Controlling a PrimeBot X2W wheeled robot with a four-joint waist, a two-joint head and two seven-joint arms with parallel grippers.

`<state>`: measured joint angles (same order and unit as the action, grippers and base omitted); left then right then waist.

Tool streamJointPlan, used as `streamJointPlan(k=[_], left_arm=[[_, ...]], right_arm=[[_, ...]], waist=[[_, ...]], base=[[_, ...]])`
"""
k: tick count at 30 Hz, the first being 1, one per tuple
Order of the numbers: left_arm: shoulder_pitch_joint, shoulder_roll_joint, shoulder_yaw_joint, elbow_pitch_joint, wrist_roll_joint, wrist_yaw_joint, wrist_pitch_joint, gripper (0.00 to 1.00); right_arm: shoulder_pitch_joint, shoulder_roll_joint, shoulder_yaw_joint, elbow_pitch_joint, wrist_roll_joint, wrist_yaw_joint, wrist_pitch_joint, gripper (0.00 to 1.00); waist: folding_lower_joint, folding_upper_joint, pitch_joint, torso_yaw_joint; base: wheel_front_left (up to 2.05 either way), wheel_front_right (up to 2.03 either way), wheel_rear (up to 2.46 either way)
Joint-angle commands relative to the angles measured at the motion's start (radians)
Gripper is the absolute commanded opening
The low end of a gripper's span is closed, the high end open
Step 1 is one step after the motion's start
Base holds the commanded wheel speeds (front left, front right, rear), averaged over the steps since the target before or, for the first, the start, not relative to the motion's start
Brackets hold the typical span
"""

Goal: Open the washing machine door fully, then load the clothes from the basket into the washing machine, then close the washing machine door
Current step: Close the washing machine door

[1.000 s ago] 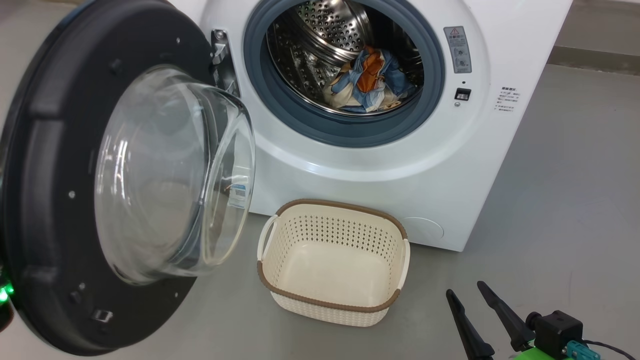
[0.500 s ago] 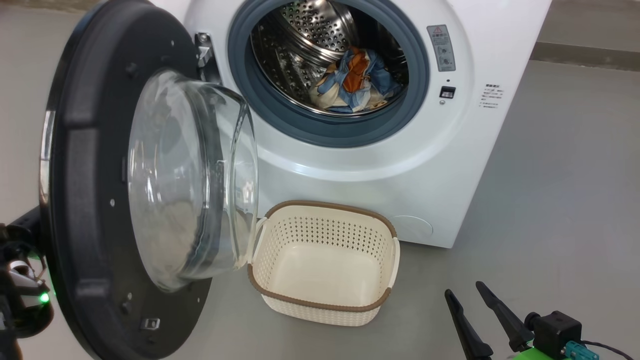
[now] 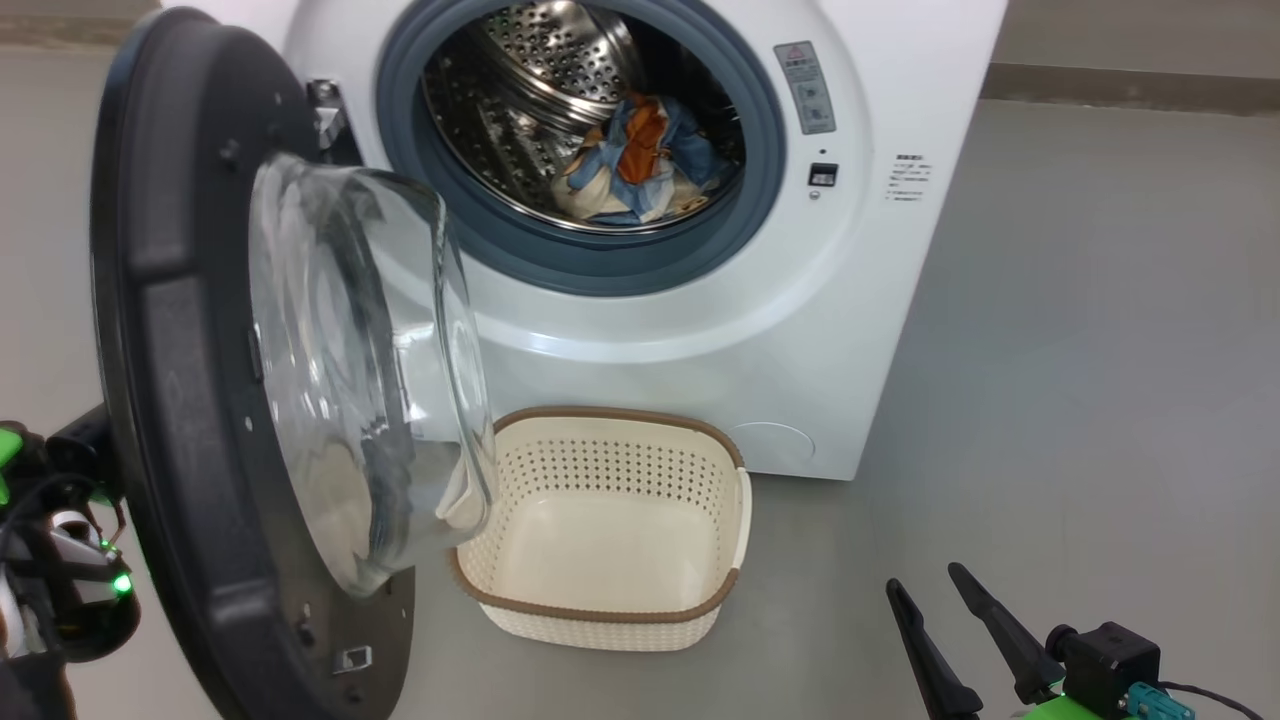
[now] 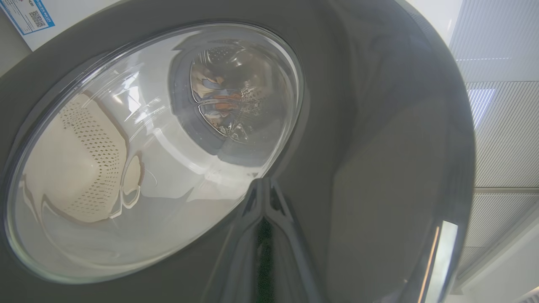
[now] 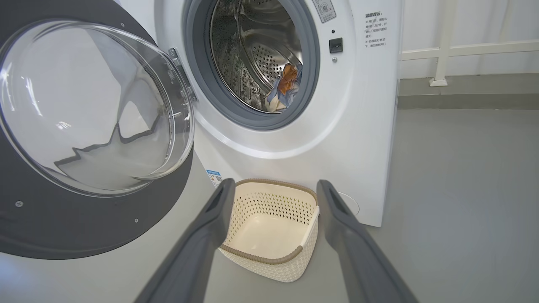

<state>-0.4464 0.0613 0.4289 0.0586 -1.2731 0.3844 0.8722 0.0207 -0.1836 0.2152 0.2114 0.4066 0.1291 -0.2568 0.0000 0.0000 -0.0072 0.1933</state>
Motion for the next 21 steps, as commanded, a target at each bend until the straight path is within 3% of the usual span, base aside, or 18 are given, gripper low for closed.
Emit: streamJointPlan(k=[1,10,21], left_arm=[[-0.022,0.012,0.001,-0.041,-0.011,0.002,0.013,0.0],[-0.044,-0.004,-0.037,-0.048,-0.038,-0.001,-0.02,0.0],[-0.087,-0.01,-0.086,0.038,-0.123,-0.042,-0.108,0.0]], right_arm=[[-0.026,-0.002,0.023,-0.023,-0.003,0.002,-0.005,1.0],[-0.028,-0.005,0.023,-0.021,-0.002,0.002,-0.005,1.0],[-0.035,-0.006,0.027,-0.02,-0.002,0.002,-0.005,1.0]], waist=[[0.0,0.0,0.003,-0.021],[0.0,0.0,0.009,-0.072],[0.0,0.0,0.004,-0.107]], base=[[0.0,0.0,0.0],[0.0,0.0,0.0],[0.0,0.0,0.0]])
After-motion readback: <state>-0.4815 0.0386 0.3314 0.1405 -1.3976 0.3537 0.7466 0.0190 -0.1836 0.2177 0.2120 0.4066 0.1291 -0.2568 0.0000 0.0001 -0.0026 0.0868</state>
